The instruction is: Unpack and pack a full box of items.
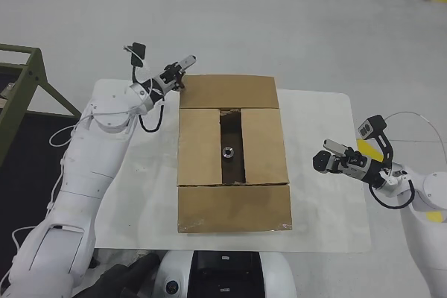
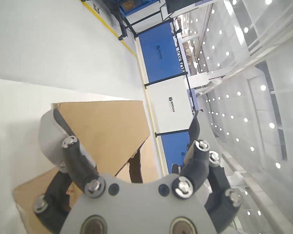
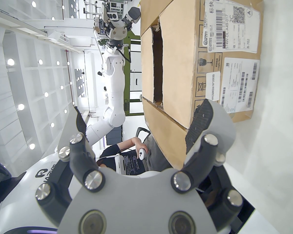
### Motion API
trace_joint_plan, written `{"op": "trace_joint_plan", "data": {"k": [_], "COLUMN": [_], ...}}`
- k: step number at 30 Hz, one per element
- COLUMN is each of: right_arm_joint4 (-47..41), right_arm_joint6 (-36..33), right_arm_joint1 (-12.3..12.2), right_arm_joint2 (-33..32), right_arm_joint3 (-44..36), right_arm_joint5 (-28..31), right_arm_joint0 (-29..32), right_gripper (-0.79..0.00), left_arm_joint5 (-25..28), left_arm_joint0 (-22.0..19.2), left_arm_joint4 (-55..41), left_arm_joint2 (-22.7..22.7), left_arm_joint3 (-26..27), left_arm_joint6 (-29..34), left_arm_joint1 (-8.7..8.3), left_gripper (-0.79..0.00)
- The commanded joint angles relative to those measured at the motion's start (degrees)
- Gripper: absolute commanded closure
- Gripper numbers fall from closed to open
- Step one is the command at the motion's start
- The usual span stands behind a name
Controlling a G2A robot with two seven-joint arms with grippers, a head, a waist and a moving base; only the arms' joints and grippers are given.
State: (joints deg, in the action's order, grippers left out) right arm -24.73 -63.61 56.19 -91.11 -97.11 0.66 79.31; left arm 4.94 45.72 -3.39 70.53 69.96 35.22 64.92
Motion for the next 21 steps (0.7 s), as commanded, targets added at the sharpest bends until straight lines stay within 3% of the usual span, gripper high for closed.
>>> {"op": "trace_joint_plan", "data": {"k": [1, 21], "right_arm_joint4": [0.0, 0.0], "right_arm_joint6": [0.0, 0.0], "right_arm_joint1": [0.0, 0.0], "right_arm_joint2": [0.0, 0.0], "right_arm_joint3": [0.0, 0.0], "right_arm_joint5": [0.0, 0.0], "right_arm_joint0": [0.0, 0.0], "right_gripper": [-0.785, -0.785], "left_arm_joint5": [-0.7, 1.2], "left_arm_joint0": [-0.2, 0.3], "left_arm_joint4": [0.8, 8.3], "left_arm_joint2": [-0.3, -1.3], "left_arm_joint3": [-0.2, 0.3], "left_arm_joint6": [0.4, 6.9], "left_arm_joint1": [0.00, -0.70], "left_gripper": [-0.785, -0.785]}}
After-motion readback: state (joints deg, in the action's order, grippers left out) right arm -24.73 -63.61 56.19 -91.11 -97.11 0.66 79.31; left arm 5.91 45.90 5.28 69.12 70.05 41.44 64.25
